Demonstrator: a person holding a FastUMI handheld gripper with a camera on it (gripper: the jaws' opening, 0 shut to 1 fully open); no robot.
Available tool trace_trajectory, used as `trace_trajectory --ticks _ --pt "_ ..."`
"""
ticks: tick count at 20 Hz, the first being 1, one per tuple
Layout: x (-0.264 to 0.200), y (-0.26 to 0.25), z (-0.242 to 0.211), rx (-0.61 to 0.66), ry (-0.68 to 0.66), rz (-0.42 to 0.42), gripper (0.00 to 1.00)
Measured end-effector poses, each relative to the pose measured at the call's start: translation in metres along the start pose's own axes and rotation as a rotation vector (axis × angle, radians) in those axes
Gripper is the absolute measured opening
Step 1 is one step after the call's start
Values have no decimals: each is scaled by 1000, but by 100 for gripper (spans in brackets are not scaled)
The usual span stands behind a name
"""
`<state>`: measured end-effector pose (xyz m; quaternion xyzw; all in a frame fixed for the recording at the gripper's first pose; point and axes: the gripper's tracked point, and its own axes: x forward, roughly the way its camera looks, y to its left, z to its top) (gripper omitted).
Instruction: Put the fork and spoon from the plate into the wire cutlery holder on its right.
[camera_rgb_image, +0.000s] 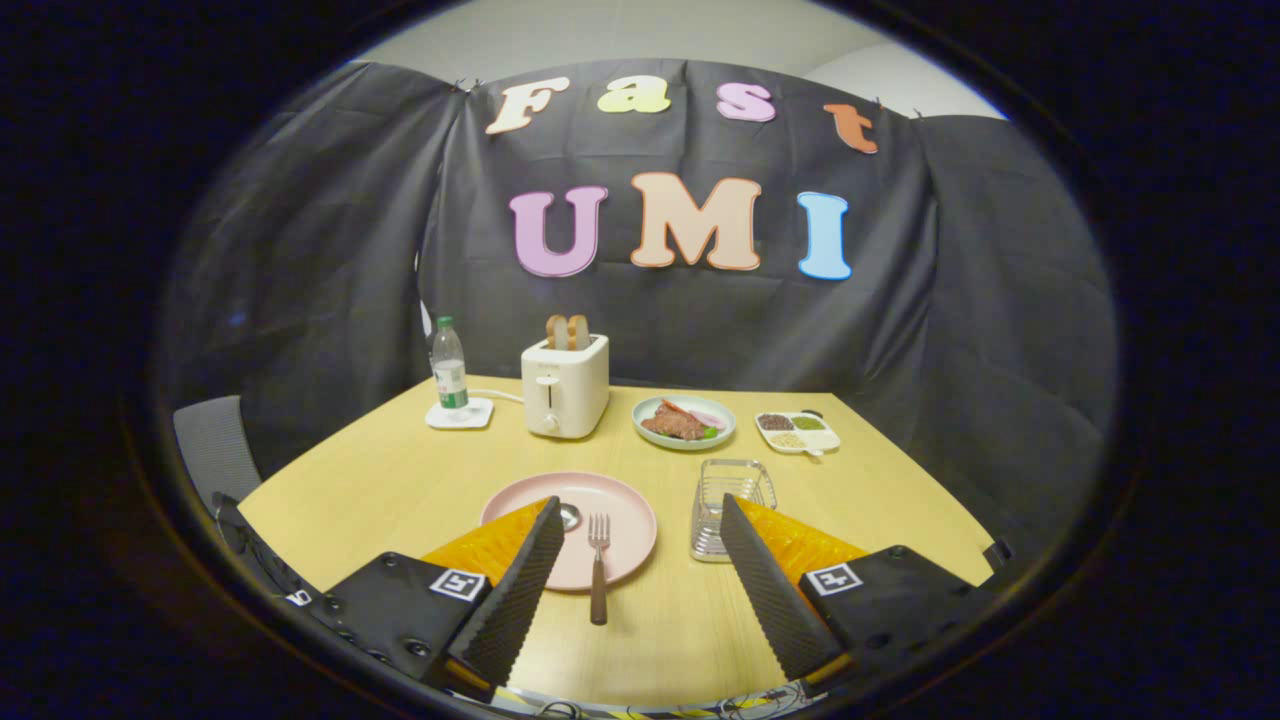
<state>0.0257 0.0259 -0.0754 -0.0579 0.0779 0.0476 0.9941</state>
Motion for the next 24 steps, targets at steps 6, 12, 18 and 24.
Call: trace_trajectory --ticks 6,12,18,24 --pt "23 18 -44 11 90 56 100" --pt "42 35 -79 6 170 131 99" --pt "59 45 -125 6 291 183 84" --pt "66 49 -133 15 325 207 57"
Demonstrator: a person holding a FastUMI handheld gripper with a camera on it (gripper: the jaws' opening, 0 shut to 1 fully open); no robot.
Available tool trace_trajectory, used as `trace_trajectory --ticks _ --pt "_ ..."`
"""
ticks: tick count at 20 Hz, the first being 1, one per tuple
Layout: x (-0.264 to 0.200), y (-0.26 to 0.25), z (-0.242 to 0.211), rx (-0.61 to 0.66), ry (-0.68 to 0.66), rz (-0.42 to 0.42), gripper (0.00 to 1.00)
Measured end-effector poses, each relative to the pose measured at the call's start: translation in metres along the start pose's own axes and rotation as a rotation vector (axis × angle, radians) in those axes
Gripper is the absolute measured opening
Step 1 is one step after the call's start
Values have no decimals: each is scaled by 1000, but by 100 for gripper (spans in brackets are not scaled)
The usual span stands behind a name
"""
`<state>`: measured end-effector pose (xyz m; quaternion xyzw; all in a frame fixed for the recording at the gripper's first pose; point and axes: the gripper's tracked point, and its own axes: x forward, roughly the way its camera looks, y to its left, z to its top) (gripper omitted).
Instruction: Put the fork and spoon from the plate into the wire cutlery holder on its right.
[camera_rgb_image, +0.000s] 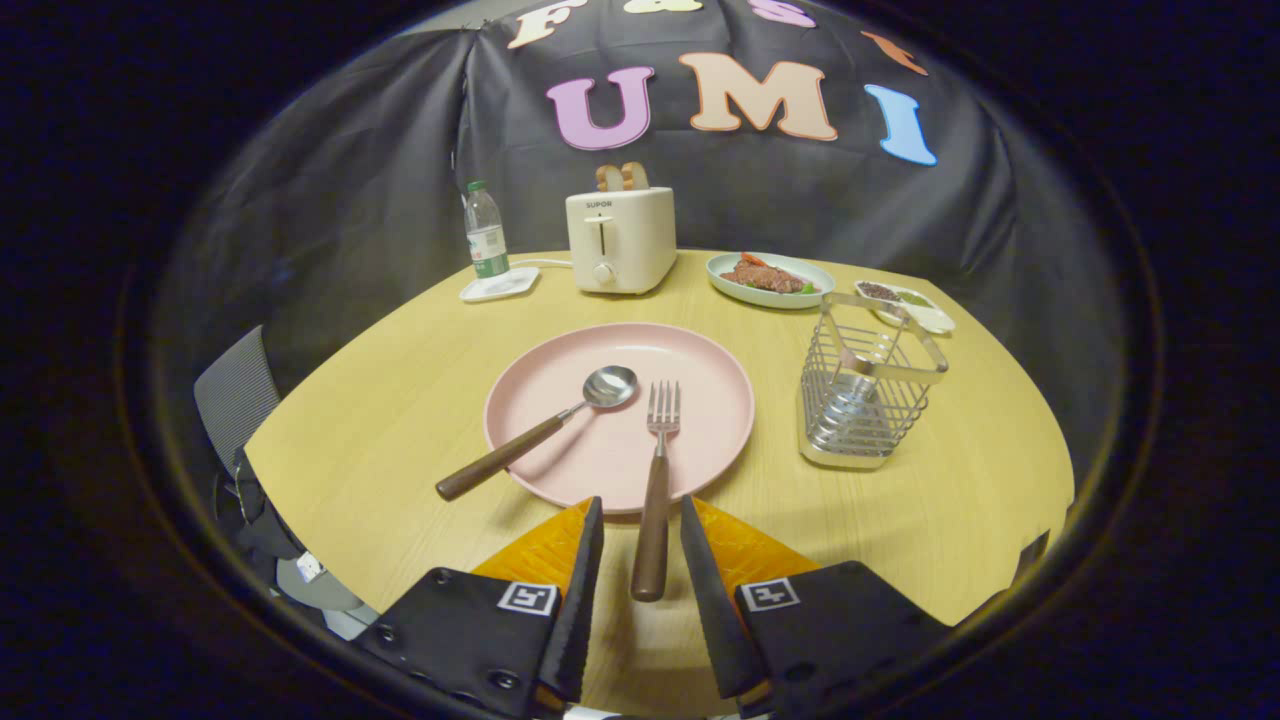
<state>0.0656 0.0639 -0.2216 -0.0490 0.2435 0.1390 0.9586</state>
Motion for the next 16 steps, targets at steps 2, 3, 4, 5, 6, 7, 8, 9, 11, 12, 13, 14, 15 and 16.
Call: trace_trajectory --ticks 2,3,4,5,6,7,8,9,11,12,13,14,15,16 --pt "2 2 -1 0 13 8 44" --pt "3 1 -3 -3 20 -5 36" --pt "1 -1 -1 -2 23 -6 31" --pt "3 -2 -5 -3 31 -17 25" --pt "19 -4 -6 4 21 -23 22" --pt "20 -7 -4 2 29 -36 16" --pt "7 -7 -2 -1 32 -45 16" --pt "4 -10 1 -3 27 -66 15" --pt "2 -11 0 -4 30 -77 14" --pt "2 -10 2 -3 31 -77 13" --pt "2 -12 3 -2 29 -79 12" --pt "0 -13 6 -1 24 -82 11" --pt "-1 -12 9 1 17 -86 10" --pt "-3 -12 13 3 12 -87 9"
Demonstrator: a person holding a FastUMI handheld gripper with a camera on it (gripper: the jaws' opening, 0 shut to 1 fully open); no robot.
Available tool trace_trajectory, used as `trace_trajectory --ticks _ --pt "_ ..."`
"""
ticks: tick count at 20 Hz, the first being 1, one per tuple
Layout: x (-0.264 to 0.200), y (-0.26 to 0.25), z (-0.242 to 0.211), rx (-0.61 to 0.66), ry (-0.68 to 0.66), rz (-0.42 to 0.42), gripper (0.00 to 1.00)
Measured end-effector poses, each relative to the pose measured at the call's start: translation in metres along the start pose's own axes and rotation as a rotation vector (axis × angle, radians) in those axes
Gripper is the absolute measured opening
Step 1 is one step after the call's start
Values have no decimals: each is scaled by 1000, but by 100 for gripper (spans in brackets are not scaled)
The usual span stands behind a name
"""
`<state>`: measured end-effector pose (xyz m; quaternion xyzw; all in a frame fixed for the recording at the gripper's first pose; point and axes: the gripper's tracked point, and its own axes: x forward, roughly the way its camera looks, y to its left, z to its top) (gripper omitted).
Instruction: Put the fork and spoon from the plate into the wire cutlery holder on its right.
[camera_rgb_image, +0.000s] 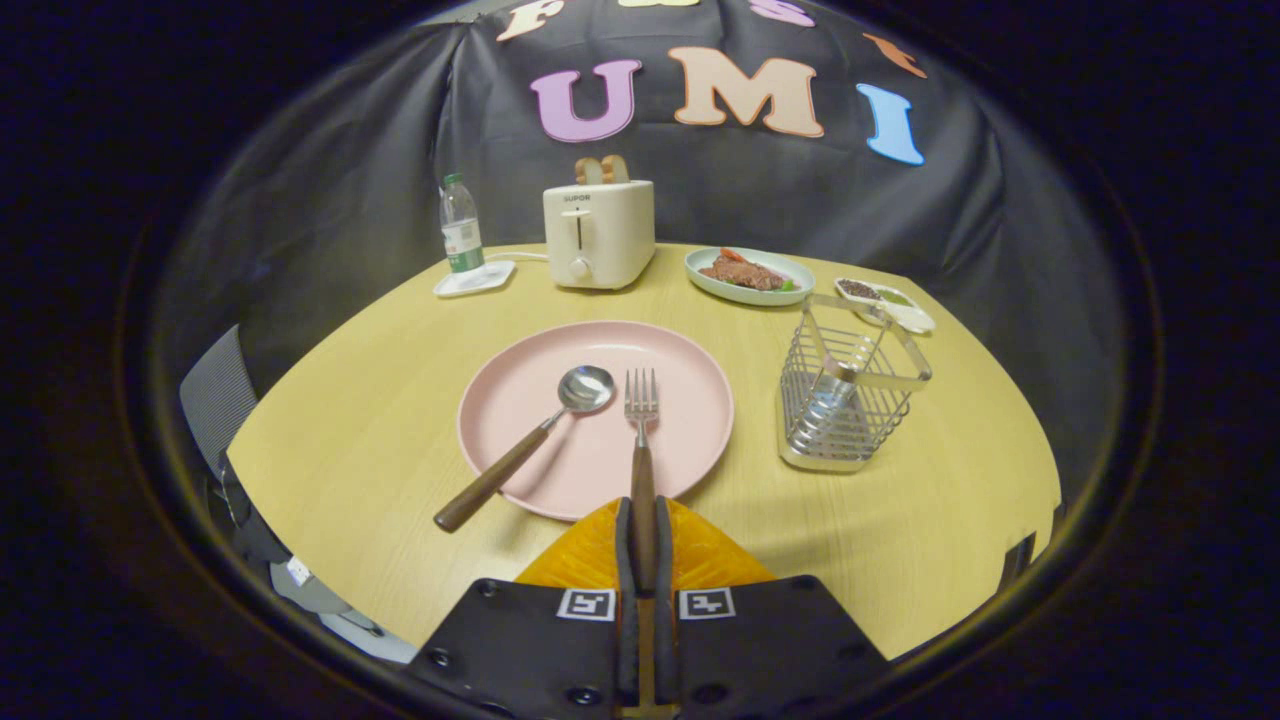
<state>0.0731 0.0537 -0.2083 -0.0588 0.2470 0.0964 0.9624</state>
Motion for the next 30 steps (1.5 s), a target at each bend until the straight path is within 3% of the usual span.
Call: trace_trajectory --ticks 7,15,23,30 --pt "-22 -11 33 52 -42 -12 9" --pt "-66 -63 71 81 -98 -87 9" --pt "-98 -123 74 102 -6 -133 9" --pt "-88 -147 75 6 180 -68 9"
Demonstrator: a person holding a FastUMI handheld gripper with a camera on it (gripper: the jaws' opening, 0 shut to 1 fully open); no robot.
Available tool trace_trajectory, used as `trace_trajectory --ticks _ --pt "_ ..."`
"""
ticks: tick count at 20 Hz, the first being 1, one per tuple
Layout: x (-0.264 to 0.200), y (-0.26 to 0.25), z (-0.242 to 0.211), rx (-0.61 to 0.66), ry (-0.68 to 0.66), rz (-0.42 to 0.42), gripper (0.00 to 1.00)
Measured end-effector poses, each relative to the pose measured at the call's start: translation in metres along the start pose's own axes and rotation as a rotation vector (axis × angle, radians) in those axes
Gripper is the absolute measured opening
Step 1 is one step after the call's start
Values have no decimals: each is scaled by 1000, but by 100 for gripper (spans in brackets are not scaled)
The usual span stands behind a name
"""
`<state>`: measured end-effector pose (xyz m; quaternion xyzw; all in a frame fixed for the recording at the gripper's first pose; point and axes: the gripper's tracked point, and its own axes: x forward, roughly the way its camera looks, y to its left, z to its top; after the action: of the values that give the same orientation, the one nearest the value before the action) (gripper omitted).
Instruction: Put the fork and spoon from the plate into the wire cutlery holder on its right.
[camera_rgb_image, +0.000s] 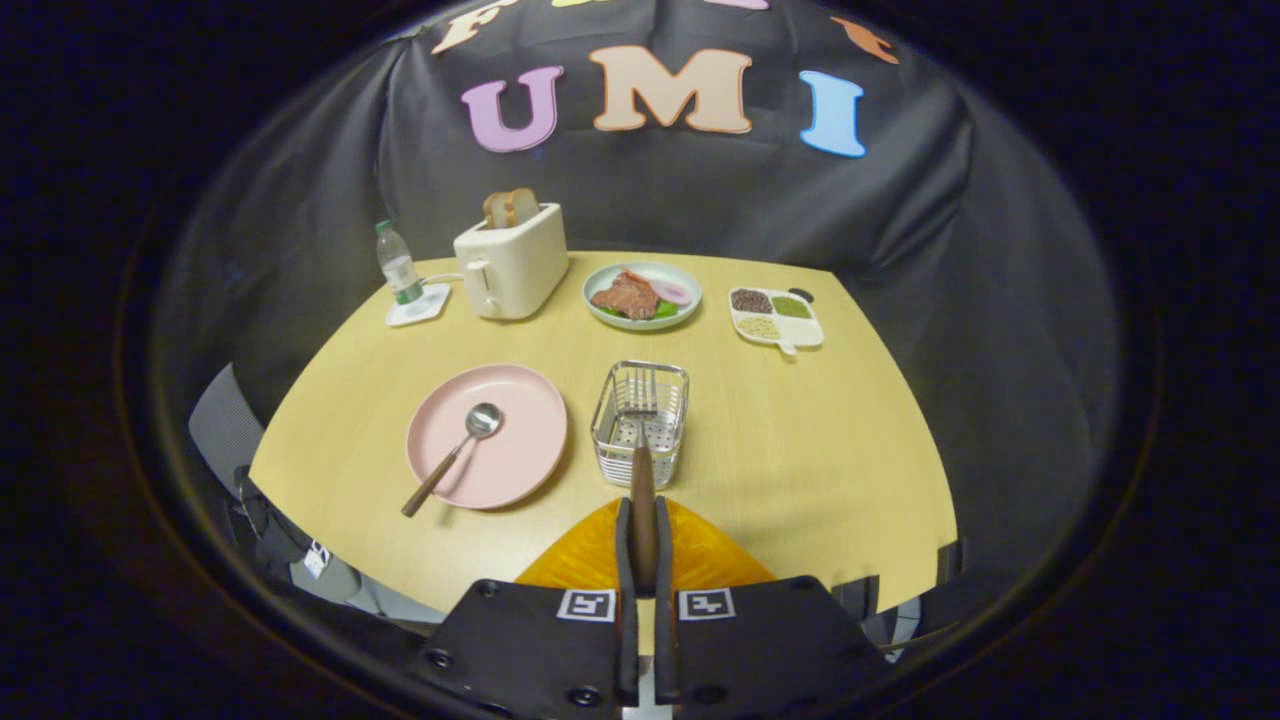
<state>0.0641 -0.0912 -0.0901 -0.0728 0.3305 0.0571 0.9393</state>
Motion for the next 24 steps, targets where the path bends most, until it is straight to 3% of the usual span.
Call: trace_trajectory --ticks 6,15,22,24 --pt "18 -9 -8 -71 168 33 9" --pt "45 -11 2 -31 345 26 9" --pt "65 5 5 -31 385 40 9" --pt "67 8 5 -29 386 42 13"
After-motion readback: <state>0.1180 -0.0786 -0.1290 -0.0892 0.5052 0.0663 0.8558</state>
